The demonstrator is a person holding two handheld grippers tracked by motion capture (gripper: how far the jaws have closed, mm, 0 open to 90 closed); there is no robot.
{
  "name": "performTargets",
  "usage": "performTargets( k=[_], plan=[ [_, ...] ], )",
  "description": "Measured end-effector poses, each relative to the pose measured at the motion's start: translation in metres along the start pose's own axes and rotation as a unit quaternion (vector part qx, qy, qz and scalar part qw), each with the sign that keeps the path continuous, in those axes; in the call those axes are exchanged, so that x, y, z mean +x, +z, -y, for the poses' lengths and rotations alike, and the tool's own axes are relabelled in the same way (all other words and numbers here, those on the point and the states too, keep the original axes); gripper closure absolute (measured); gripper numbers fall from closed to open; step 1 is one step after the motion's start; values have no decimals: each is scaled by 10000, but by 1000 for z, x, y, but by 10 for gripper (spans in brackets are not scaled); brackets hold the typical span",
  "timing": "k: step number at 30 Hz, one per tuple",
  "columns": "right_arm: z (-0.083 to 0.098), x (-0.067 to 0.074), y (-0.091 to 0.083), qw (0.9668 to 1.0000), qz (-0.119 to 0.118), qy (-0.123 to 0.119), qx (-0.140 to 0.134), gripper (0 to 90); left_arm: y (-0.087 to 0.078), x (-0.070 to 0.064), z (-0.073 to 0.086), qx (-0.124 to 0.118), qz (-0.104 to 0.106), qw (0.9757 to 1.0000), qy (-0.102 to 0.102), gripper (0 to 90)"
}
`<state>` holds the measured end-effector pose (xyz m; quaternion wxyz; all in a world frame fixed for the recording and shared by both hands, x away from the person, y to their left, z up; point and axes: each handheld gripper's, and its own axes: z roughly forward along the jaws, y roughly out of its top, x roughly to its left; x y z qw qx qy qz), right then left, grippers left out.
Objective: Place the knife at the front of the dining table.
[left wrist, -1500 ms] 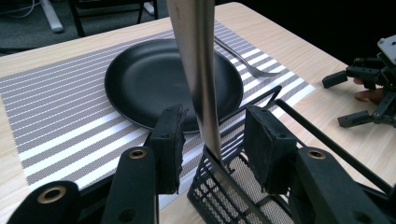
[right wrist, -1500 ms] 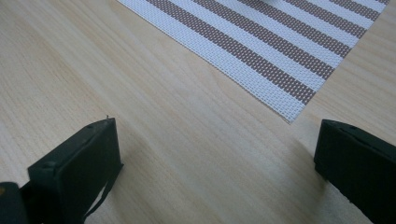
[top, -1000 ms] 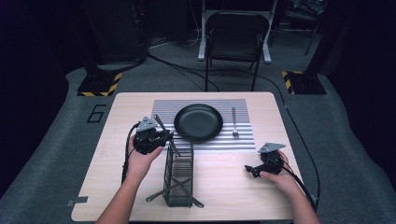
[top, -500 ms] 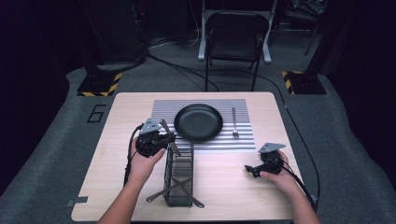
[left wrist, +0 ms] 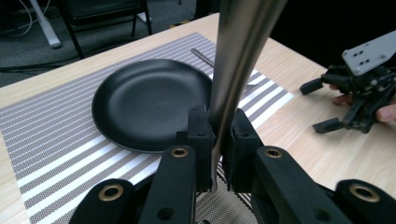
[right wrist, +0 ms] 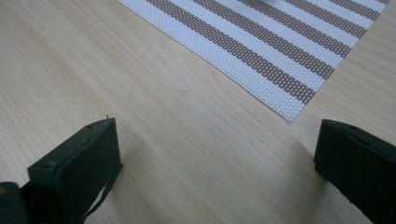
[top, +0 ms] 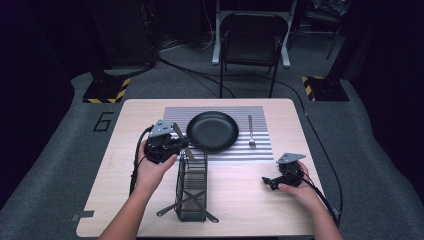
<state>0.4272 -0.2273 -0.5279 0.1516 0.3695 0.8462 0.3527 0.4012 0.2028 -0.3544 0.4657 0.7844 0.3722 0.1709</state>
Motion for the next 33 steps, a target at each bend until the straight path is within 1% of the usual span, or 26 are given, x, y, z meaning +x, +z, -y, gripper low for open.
performTargets(
  k=[2, 3, 4, 5, 7, 8, 10, 11, 15, 16, 17, 20, 21, 23, 24, 26, 27, 28, 29, 30, 31, 32, 33],
  plan=[
    [0, 0, 0, 10000, 0, -2, 0, 0, -8, 1, -7, -17, 26, 10000, -38, 824],
    [0, 0, 0, 10000, 0, -1, -1, 0, -11, 1, -9, -14, 22, 10000, -26, 824],
    [0, 0, 0, 10000, 0, -3, 0, 0, -11, 1, -9, -14, 22, 10000, -26, 824],
    [0, 0, 0, 10000, 0, -3, 0, 0, -14, 2, -12, 5, 1, 10000, 0, 824],
    [0, 0, 0, 10000, 0, 0, 1, 0, -22, 5, -18, -5, -41, 10000, -20, 825],
    [0, 0, 0, 10000, 0, 0, -1, 0, -22, 5, -18, -5, -41, 10000, -20, 824],
    [0, 0, 0, 10000, 0, 0, -1, 0, -32, 6, -24, -14, -64, 10000, -33, 825],
    [0, 0, 0, 10000, 0, 0, -1, 0, -32, 6, -24, -14, -64, 10000, -33, 825],
    [0, 0, 0, 10000, 0, -1, 1, 0, -46, 10, -32, -130, -121, 9998, -5, 825],
    [0, 0, 0, 10000, 0, -3, 0, 0, -54, 12, -36, -202, -169, 9997, -19, 825],
    [0, 0, 0, 10000, 0, -3, 0, 0, -54, 12, -36, -202, -169, 9997, -19, 825],
    [0, 0, 0, 10000, 0, -4, 0, 0, -64, 15, -39, -263, -224, 9994, -58, 825],
    [0, 0, 0, 10000, 0, -3, 0, 0, -70, 18, -40, -280, -295, 9991, -82, 826],
    [0, 0, 0, 10000, 0, -5, 1, 0, -74, 22, -40, -327, -344, 9988, -145, 826],
    [0, 0, 0, 10000, 0, -5, 1, 0, -74, 22, -40, -327, -344, 9988, -145, 826],
    [0, 0, 0, 10000, 0, -2, 1, 0, -78, 26, -39, -343, -393, 9984, -195, 826],
    [0, 0, 0, 10000, 0, -2, 0, 0, -79, 31, -36, -341, -427, 9982, -253, 826],
    [0, 0, 0, 10000, 0, 0, -1, 0, -79, 31, -36, -341, -427, 9982, -253, 826],
    [0, 0, 0, 10000, 1, 2, 0, 0, -78, 36, -33, -335, -493, 9977, -319, 826],
    [0, 0, 0, 10000, 1, -1, -1, 0, -77, 39, -31, -340, -517, 9975, -350, 826],
    [0, 0, 0, 10000, 0, 1, 1, 0, -77, 39, -31, -340, -517, 9975, -350, 826],
    [0, 0, 0, 10000, 1, 0, 0, 0, -72, 44, -27, -335, -564, 9969, -429, 826],
    [0, 0, 0, 10000, 1, 1, -1, 0, -70, 47, -25, -307, -572, 9968, -458, 826]
  ],
)
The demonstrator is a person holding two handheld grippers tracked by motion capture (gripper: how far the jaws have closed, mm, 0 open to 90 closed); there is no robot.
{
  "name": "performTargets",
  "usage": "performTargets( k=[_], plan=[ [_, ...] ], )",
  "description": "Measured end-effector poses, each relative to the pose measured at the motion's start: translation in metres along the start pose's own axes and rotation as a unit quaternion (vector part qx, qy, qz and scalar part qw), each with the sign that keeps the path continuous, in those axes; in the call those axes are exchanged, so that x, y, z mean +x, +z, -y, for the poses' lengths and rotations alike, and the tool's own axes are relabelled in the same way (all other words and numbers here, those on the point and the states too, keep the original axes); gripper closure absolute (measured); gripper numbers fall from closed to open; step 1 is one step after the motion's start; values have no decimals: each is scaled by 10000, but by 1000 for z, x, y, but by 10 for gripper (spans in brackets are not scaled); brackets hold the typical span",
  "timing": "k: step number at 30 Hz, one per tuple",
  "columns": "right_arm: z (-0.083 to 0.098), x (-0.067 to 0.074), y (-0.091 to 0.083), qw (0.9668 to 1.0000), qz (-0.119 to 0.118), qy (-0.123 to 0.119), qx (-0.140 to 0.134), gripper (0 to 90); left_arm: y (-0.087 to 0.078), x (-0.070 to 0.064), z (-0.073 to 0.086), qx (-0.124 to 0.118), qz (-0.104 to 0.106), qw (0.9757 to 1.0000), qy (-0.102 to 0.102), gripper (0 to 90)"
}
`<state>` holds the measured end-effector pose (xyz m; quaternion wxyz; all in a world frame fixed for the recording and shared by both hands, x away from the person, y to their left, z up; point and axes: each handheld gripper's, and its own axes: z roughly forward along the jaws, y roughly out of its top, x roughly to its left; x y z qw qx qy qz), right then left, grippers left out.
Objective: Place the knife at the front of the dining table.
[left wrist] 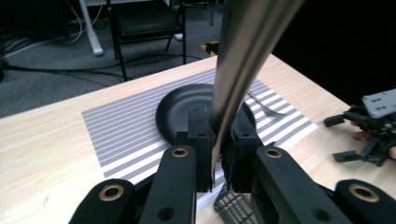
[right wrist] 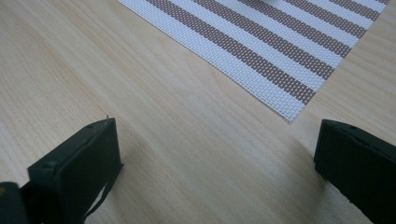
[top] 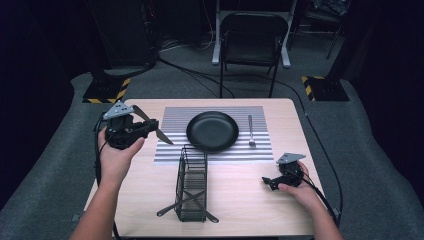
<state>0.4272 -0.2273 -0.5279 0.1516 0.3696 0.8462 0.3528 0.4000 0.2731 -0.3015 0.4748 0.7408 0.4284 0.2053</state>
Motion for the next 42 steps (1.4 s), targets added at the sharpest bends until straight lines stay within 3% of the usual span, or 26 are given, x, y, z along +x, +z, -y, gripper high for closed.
performTargets(
  k=[6, 12, 26, 42],
  plan=[
    [0, 0, 0, 10000, 0, -2, 0, 0, 18, 12, 11, 57, -172, 9998, -131, 826],
    [0, 0, 0, 10000, 0, -3, 0, 0, 37, 18, 23, 73, -373, 9992, -99, 826],
    [0, 0, 0, 10000, 0, -2, 0, 0, 70, 31, 48, 447, -481, 9978, -88, 826],
    [0, 0, 0, 10000, 0, -2, 0, 0, 86, 36, 70, 725, -527, 9959, -121, 826]
  ],
)
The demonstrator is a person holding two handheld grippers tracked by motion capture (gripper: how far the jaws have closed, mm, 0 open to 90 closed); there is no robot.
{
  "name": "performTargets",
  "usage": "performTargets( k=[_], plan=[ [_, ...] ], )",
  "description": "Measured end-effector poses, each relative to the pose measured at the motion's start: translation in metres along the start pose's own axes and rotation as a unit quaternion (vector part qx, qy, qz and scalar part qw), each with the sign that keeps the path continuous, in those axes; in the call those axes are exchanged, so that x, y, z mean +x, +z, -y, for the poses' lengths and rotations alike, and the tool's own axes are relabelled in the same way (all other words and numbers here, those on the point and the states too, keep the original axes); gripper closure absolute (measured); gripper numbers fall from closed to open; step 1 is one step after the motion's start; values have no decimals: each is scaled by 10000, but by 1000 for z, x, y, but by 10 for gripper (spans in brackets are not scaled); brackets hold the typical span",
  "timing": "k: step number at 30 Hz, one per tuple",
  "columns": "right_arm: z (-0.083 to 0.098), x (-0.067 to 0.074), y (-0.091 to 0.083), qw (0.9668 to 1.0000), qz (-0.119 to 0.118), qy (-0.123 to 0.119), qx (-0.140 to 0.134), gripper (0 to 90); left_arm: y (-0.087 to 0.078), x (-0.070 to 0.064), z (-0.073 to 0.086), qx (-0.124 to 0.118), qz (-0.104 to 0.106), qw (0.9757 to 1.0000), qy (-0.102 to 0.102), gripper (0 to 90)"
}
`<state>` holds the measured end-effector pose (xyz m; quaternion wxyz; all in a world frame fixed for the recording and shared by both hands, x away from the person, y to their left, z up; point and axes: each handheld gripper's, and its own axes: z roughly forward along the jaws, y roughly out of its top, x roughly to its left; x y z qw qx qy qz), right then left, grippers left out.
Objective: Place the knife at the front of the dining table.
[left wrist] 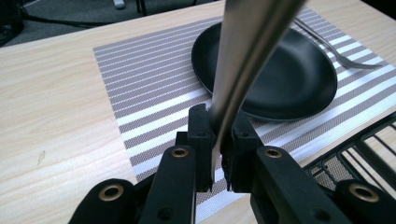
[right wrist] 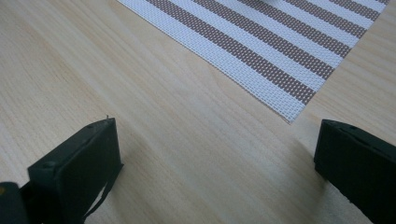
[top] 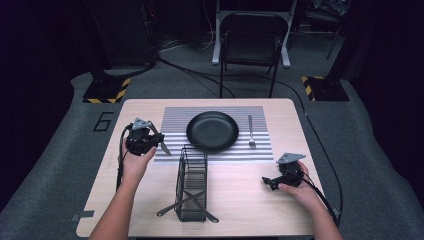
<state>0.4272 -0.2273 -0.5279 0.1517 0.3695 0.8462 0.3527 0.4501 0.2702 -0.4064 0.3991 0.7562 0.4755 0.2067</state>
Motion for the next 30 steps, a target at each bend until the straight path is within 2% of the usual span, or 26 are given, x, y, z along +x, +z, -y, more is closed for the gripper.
performTargets(
  k=[6, 13, 16, 17, 25, 26, 29, 30],
  plan=[
    [0, 0, 0, 10000, 0, -1, 0, 0, 3, 0, 4, 74, -7, 10000, 3, 826],
    [0, 0, 0, 10000, 0, -2, 0, 0, 7, 0, 3, 6, -55, 10000, -24, 825],
    [0, 0, 0, 10000, 0, 0, 0, 0, 11, 1, 0, -31, -76, 9999, -101, 824],
    [0, 0, 0, 10000, 0, -1, 1, 0, 15, 3, -2, -57, -81, 9998, -169, 823],
    [0, 0, 0, 10000, 0, -2, 0, 0, 34, 6, -10, -265, -140, 9990, -320, 820],
    [0, 0, 0, 10000, 0, 1, 0, 0, 41, 7, -12, -345, -137, 9984, -426, 821],
    [0, 0, 0, 10000, -1, 0, 2, 0, 48, 9, -14, -388, -144, 9979, -503, 822],
    [0, 0, 0, 10000, -2, 1, 1, 0, 57, 12, -15, -459, -119, 9972, -574, 823]
  ],
)
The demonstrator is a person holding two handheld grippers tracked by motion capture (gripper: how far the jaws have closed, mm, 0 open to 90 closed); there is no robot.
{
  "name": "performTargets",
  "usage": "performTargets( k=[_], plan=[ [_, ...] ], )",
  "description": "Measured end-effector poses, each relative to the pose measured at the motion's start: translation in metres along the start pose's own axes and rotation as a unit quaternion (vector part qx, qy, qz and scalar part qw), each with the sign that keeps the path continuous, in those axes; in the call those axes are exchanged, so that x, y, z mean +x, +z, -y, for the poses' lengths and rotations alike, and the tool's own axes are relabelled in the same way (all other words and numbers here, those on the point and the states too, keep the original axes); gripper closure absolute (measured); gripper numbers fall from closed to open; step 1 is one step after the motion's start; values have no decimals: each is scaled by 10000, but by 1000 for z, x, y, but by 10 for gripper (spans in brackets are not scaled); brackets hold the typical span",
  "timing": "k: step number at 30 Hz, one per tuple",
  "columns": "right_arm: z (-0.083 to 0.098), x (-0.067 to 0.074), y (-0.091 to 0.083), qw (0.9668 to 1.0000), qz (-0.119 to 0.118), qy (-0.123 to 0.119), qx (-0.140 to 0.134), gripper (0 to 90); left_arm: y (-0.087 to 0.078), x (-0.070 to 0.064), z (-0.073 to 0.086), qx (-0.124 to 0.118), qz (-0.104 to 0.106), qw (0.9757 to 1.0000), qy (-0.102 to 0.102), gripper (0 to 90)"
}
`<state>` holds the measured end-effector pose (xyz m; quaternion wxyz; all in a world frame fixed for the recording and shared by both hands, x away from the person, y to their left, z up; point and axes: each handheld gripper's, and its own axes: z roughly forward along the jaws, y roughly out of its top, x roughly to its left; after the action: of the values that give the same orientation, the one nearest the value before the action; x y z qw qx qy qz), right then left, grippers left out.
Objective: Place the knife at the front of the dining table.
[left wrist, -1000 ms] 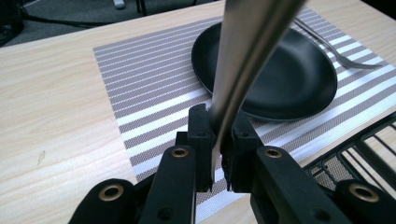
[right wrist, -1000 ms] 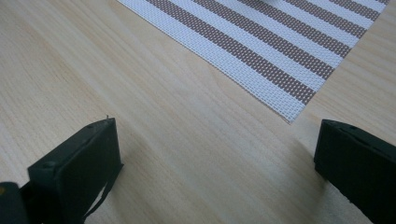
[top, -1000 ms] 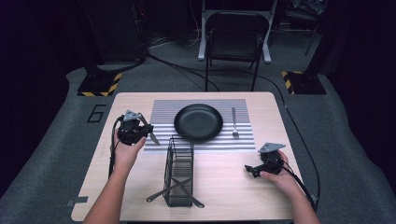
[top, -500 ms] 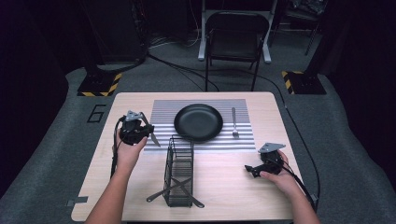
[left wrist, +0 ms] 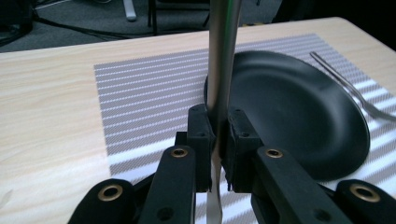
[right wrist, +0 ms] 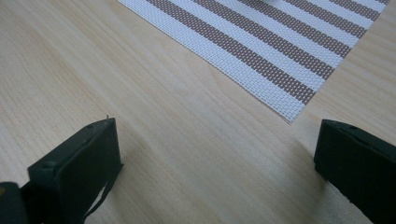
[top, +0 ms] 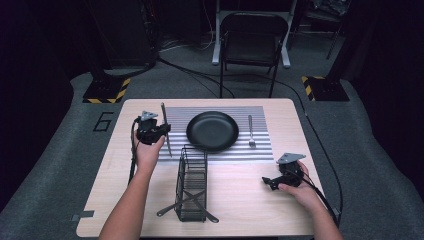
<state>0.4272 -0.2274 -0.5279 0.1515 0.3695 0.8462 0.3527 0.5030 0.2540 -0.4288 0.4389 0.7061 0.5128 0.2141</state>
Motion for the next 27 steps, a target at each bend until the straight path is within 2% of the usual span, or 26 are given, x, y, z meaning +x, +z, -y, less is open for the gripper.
performTargets(
  k=[1, 2, 5, 15, 16, 17, 19, 21, 23, 26, 27],
  plan=[
    [0, 0, 0, 10000, 0, 1, 0, 0, 0, 0, 0, 0, 0, 10000, 0, 823],
    [0, 0, 0, 10000, 0, -1, 0, 0, 9, 2, -2, 4, -5, 10000, -36, 823],
    [0, 0, 0, 10000, 0, -3, 0, 0, 17, 5, -3, 49, 13, 10000, -73, 823],
    [0, 0, 0, 10000, 0, -2, -1, 0, 50, 9, 4, -192, 23, 9996, -207, 824],
    [0, 0, 0, 10000, 0, -2, 0, 0, 55, 12, 3, -125, 94, 9993, -326, 825],
    [0, 0, 0, 10000, 0, -1, 0, 0, 57, 12, 1, -50, 64, 9995, -313, 825],
    [0, 0, 0, 10000, 0, -2, 0, 0, 57, 11, -2, -49, 13, 9996, -269, 825],
    [0, 0, 0, 10000, 0, -1, 0, 0, 54, 9, -11, -120, 56, 9996, -247, 825],
    [0, 0, 0, 10000, 0, -3, 0, 0, 51, 7, -18, -141, 0, 9996, -241, 825],
    [0, 0, 0, 10000, -1, -2, 1, 0, 48, 7, -25, -196, 30, 9994, -281, 825],
    [0, 0, 0, 10000, 0, -3, 2, 0, 45, 5, -32, -246, 40, 9991, -353, 825]
  ],
)
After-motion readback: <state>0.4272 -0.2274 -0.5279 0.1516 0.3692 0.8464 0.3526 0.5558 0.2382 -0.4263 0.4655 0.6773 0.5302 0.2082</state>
